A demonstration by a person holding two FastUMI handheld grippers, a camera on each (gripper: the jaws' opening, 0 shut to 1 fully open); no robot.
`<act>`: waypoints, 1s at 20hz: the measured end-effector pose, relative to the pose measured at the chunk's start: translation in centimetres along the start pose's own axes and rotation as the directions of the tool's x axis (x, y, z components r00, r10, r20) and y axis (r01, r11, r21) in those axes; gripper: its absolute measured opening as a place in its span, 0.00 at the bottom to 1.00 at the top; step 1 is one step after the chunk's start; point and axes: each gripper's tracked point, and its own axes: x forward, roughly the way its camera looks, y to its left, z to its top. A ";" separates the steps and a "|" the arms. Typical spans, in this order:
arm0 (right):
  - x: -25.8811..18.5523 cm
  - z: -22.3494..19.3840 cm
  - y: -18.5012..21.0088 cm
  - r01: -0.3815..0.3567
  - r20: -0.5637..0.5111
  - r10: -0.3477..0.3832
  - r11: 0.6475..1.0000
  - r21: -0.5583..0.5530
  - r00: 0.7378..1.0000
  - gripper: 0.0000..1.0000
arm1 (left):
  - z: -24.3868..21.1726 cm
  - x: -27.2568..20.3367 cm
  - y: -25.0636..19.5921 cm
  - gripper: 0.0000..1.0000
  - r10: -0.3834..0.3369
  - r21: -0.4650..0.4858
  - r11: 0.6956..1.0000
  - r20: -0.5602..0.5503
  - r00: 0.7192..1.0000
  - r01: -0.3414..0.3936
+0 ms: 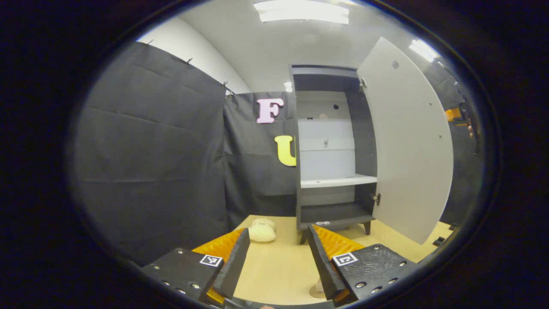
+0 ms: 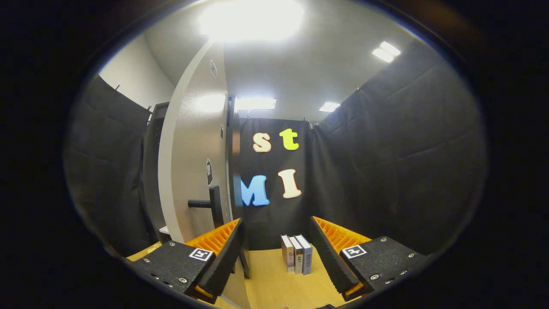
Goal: Open the cabinet door with the right hand, grasp the bottle in the cabinet with the left hand and place it on the coaster, then close the cabinet door with the right hand.
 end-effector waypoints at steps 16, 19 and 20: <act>-2.0 0.0 9.4 0.008 0.029 -0.010 0.999 0.048 1.000 0.92 | 0.6 4.3 7.4 0.77 -0.069 0.067 0.996 0.028 0.997 0.067; -1.9 0.0 11.3 -0.018 0.025 0.017 0.999 0.046 1.000 0.92 | 0.2 4.5 8.8 0.78 -0.064 0.046 0.997 0.027 0.998 0.063; -1.6 -0.1 12.0 -0.026 0.026 0.025 0.999 0.041 0.999 0.92 | 0.1 4.5 9.3 0.78 -0.063 0.039 0.997 0.027 0.998 0.062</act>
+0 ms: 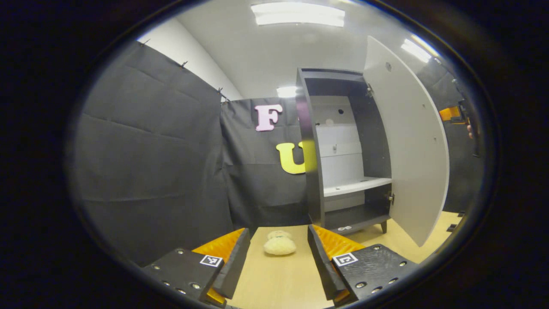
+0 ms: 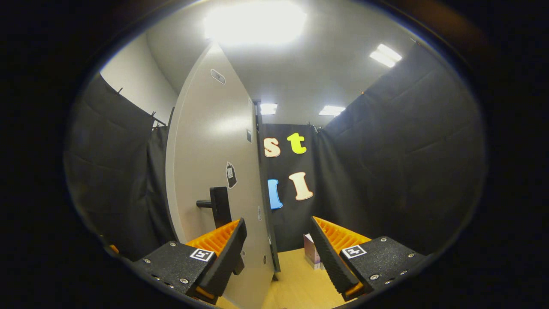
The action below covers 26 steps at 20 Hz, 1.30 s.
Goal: Open the cabinet door with the right hand, grasp the bottle in the cabinet with the left hand and place it on the coaster, then close the cabinet door with the right hand.
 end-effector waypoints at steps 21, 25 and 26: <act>4.0 -3.1 13.7 -0.166 -0.048 0.166 0.986 0.008 0.985 0.94 | -2.2 -1.5 9.1 0.77 0.124 -0.017 0.992 -0.023 0.992 -0.124; 4.6 -4.7 15.0 -0.181 -0.073 0.181 0.983 -0.001 0.981 0.94 | -2.1 -1.5 9.7 0.76 0.128 -0.026 0.991 -0.029 0.991 -0.129; 4.4 -4.9 15.1 -0.183 -0.075 0.182 0.983 -0.003 0.980 0.94 | -2.0 -1.6 9.6 0.77 0.126 -0.031 0.991 -0.027 0.992 -0.126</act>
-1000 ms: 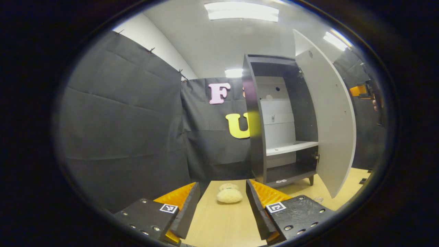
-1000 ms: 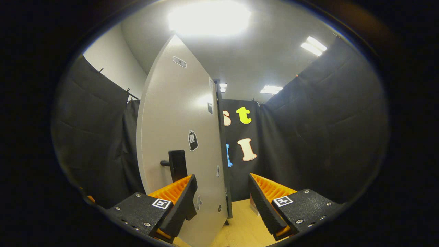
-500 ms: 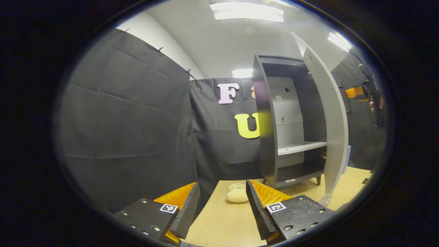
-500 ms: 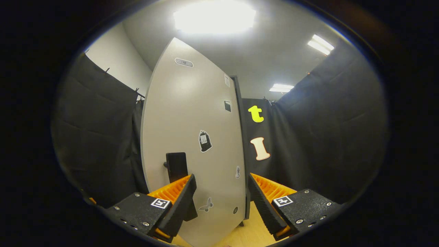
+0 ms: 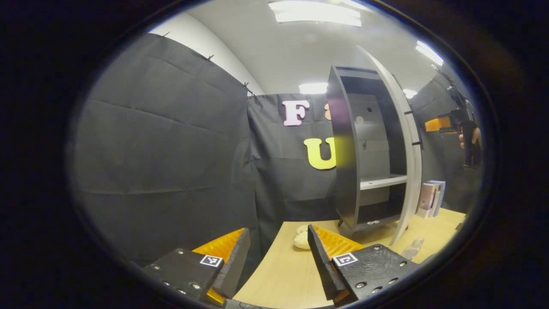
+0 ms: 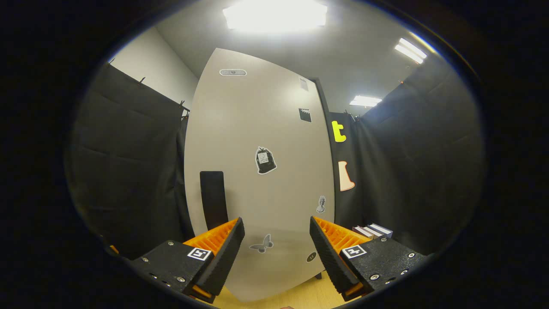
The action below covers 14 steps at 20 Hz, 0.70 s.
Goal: Open the cabinet door with the right hand, grasp the bottle in the cabinet with the left hand and place it on the coaster, then close the cabinet door with the right hand.
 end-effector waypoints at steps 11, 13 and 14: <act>-3.4 -0.4 -3.7 0.032 0.004 -0.032 0.998 -0.055 0.999 0.94 | 2.4 2.6 -5.6 0.72 -0.075 -0.004 0.997 0.016 0.997 0.075; -4.3 -0.1 -5.5 0.036 0.009 -0.036 0.997 -0.062 0.999 0.94 | 3.7 2.7 -7.3 0.72 -0.082 0.004 0.997 0.031 0.996 0.082; -4.7 0.1 -6.5 0.041 0.014 -0.040 0.997 -0.064 0.999 0.94 | 4.4 2.8 -8.2 0.72 -0.086 0.001 0.996 0.038 0.996 0.086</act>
